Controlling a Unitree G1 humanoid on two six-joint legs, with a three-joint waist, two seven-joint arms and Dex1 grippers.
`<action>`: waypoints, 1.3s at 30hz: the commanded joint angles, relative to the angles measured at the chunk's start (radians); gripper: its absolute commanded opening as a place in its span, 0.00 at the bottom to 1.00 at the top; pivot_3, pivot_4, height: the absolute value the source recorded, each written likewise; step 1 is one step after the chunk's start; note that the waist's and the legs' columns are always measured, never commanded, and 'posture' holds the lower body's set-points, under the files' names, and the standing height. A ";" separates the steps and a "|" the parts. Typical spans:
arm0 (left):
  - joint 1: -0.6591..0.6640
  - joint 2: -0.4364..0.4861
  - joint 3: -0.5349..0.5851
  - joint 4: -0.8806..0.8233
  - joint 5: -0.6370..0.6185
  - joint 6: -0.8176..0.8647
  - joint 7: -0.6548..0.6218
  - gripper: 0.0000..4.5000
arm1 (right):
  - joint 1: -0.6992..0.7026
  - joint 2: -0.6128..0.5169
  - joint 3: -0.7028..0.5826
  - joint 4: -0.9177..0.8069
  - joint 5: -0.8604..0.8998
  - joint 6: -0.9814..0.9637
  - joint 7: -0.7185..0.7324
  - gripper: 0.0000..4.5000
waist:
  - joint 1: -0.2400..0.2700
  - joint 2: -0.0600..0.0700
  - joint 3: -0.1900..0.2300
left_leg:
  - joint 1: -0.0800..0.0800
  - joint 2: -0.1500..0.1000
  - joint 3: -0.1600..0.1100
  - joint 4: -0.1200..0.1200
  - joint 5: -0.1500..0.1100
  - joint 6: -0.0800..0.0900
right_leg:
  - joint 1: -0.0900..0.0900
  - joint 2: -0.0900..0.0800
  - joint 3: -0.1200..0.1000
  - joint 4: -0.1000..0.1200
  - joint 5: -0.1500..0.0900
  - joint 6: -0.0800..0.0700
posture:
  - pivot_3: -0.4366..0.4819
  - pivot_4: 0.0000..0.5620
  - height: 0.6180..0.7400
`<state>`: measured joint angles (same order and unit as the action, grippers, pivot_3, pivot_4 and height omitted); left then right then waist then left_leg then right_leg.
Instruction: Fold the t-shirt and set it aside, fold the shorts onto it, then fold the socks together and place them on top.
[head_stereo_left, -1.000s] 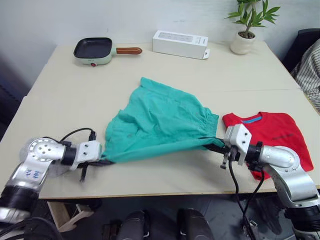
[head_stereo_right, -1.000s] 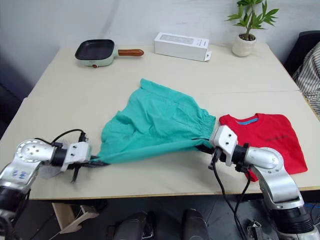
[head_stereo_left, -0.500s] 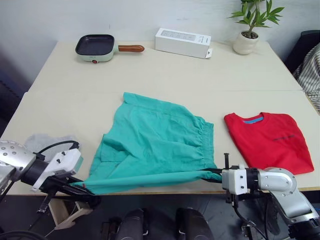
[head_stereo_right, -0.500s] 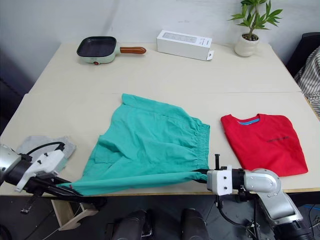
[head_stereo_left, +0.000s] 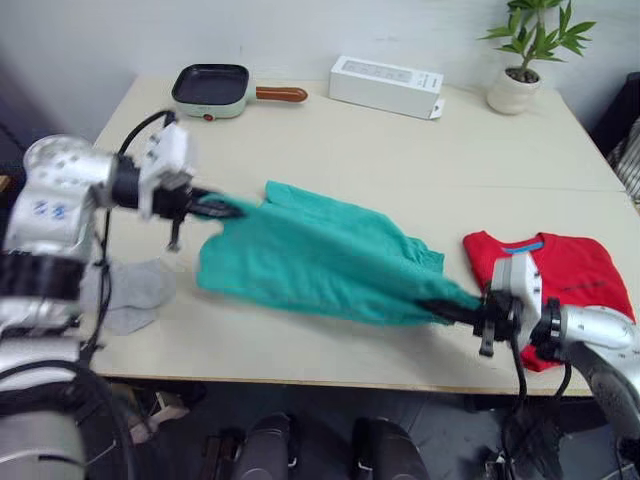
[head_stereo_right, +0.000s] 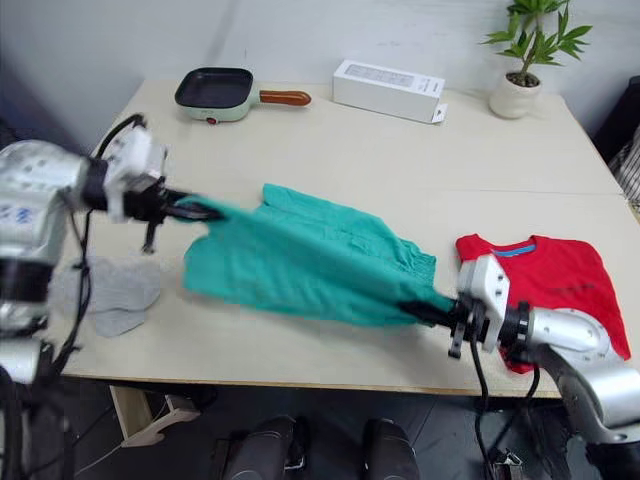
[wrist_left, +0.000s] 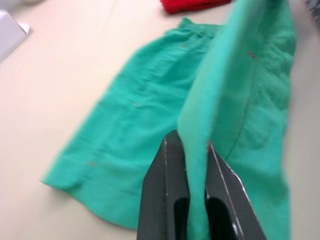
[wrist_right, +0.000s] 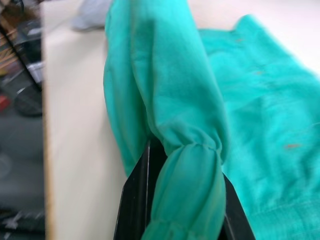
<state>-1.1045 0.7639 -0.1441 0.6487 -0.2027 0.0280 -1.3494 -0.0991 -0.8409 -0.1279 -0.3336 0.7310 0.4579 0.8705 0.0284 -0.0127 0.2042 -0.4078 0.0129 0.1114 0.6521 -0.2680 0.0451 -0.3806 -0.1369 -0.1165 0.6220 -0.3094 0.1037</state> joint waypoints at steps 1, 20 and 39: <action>-0.156 -0.090 -0.030 0.316 0.163 -0.241 0.218 0.00 | -0.090 0.061 0.006 0.031 0.031 0.159 -0.144 0.00 | -0.002 -0.001 0.000 | -0.001 0.000 0.000 0.000 0.000 0.001 | -0.001 -0.001 -0.001 -0.001 0.001 0.001 | 0.48 0.27 1.00; -0.213 -0.249 0.108 0.666 0.280 -0.328 0.617 0.58 | -0.199 0.303 -0.068 0.145 -0.213 0.158 -0.472 0.51 | -0.022 -0.002 0.000 | -0.018 -0.001 0.010 0.011 -0.001 0.008 | -0.017 0.004 -0.006 0.007 0.005 0.009 | 0.48 0.27 1.00; 0.356 -0.121 0.124 0.038 0.142 -0.524 0.036 1.00 | -0.014 0.205 0.314 -0.029 -0.631 -0.323 -0.160 1.00 | -0.042 -0.002 0.000 | -0.014 -0.001 0.012 0.015 -0.003 0.011 | -0.015 0.002 -0.001 0.006 0.009 0.010 | 0.48 0.27 1.00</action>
<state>-0.7492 0.6480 -0.0119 0.7343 -0.0801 -0.4599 -1.3767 -0.1036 -0.6536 0.1843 -0.3841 0.1673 0.1675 0.7703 -0.0137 -0.0148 0.2039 -0.4217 0.0113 0.1236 0.6669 -0.2707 0.0560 -0.3951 -0.1358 -0.1172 0.6278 -0.3005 0.1139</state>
